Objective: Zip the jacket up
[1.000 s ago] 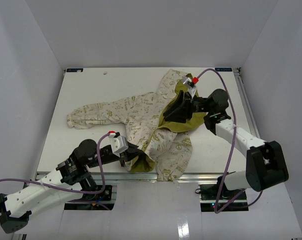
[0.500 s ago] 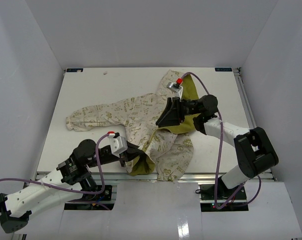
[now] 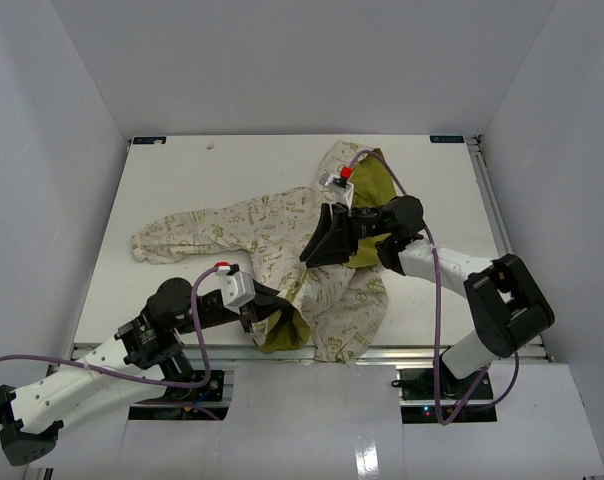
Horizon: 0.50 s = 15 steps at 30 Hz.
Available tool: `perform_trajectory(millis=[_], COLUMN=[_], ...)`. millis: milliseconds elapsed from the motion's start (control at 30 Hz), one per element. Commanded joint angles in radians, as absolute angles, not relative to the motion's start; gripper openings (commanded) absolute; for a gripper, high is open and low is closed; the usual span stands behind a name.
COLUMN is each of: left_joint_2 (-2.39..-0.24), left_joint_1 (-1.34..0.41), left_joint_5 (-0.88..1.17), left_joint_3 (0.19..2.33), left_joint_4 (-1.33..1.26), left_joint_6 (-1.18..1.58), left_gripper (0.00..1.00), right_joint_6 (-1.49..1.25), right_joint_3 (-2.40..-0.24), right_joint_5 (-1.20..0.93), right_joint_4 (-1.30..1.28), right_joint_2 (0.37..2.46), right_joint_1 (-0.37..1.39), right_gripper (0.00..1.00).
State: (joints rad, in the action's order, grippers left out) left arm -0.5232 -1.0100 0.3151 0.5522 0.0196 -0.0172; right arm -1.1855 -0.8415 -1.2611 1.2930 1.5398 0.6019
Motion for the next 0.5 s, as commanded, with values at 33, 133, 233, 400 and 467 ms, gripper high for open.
perform_trajectory(millis=[33, 133, 233, 400, 467], left_joint_2=[-0.53, -0.536, -0.536, -0.532, -0.532], left_joint_1=[-1.014, -1.014, -1.014, -1.014, -1.014], left_joint_5=[0.316, 0.314, 0.313, 0.307, 0.307], left_joint_3=[0.564, 0.567, 0.57, 0.571, 0.572], left_joint_4=[-0.035, -0.038, -0.038, -0.042, -0.043], left_joint_6=[-0.008, -0.008, -0.008, -0.009, -0.011], left_gripper=[0.0, 0.0, 0.0, 0.0, 0.0], right_joint_6=[-1.031, -1.025, -1.016, -0.989, -0.945], right_joint_3=[-0.832, -0.83, -0.822, -0.792, -0.784], right_joint_5=[-1.24, -1.239, -1.239, -1.226, -1.218], right_joint_4=[1.582, 1.569, 1.557, 1.516, 1.453], right_joint_2=[1.472, 1.461, 1.455, 1.436, 1.424], right_joint_1=[0.644, 0.656, 0.668, 0.684, 0.686], right_gripper=[0.46, 0.45, 0.45, 0.45, 0.45])
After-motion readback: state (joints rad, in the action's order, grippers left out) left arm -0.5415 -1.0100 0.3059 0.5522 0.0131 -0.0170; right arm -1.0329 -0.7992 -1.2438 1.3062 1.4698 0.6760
